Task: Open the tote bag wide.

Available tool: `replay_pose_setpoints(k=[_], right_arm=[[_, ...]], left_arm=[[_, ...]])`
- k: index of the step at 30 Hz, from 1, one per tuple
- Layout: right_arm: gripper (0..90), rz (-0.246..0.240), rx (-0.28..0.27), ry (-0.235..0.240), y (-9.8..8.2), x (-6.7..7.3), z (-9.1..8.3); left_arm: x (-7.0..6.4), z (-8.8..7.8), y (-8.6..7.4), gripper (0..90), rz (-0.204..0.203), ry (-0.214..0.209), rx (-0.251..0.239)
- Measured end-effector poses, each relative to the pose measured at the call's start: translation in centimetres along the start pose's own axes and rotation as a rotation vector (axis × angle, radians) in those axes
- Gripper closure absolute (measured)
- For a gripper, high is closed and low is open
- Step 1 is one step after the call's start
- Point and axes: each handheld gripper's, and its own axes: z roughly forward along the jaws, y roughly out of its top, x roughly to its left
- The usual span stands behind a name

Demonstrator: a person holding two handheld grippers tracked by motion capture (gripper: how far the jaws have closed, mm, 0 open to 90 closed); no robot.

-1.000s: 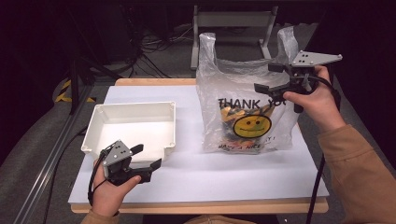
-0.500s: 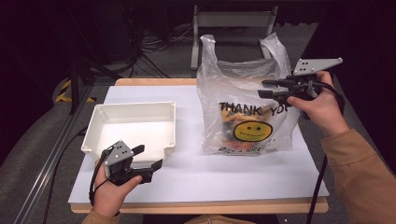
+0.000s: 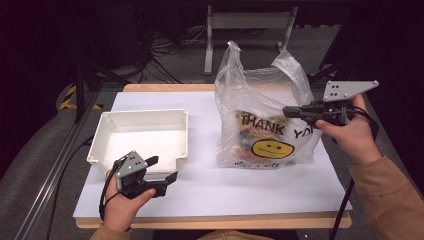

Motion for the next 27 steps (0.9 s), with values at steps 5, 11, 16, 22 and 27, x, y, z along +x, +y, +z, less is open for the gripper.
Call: replay_pose_setpoints(k=[5, 11, 16, 22, 27], right_arm=[[89.9, 0.009, 0.004, 0.009, -1.2, 0.8, -0.1], [89.8, 0.036, 0.004, 0.026, -3.0, 1.3, -0.2], [89.8, 0.046, 0.01, 0.03, -4.3, 1.9, 0.0], [89.8, 0.068, 0.022, 0.038, -5.9, 2.3, 0.7], [89.7, 0.103, 0.034, 0.054, -7.6, 2.4, 1.5]], left_arm=[[-0.1, 0.2, 0.0, 18.4, -0.002, -0.003, 0.001], [-0.2, 0.5, -0.1, 18.3, 0.003, -0.009, 0.01], [-0.4, 0.9, -0.1, 18.2, 0.003, -0.016, 0.015], [-0.5, 1.0, -0.1, 18.0, 0.006, -0.015, 0.018], [-0.5, 1.3, -0.2, 18.0, 0.005, -0.019, 0.027]])
